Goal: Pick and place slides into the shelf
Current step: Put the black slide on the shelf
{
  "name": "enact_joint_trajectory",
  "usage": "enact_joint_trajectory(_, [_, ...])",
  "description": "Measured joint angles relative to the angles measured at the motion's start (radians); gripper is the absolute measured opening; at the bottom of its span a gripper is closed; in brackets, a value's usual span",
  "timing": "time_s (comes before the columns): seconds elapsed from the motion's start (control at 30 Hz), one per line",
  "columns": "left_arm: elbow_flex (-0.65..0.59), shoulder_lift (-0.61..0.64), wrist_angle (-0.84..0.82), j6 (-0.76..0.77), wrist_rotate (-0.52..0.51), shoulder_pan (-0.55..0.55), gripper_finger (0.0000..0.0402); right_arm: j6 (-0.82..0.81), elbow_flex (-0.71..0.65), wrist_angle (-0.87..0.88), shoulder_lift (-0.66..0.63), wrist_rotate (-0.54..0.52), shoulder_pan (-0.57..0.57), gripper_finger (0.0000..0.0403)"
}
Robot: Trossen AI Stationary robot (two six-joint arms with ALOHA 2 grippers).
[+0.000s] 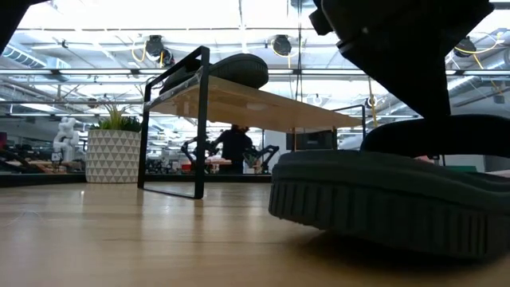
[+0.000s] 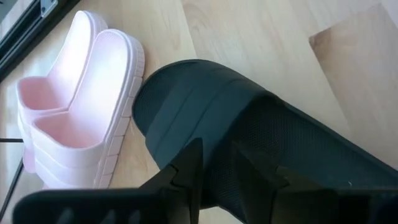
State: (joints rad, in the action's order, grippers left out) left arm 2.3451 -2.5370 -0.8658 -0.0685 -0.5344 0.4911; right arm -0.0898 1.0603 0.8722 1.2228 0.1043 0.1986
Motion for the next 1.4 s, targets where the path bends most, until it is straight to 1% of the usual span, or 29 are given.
enact_joint_trajectory(1.0, [0.001,-0.024,-0.004,-0.004,0.011,-0.018,0.0088,0.0,0.0,0.0,0.0,0.001,0.0,0.0228])
enact_joint_trajectory(1.4, [0.001,-0.02,0.0,0.004,0.007,0.009,0.0088,0.0,0.0,-0.001,0.0,0.001,0.0,0.0228])
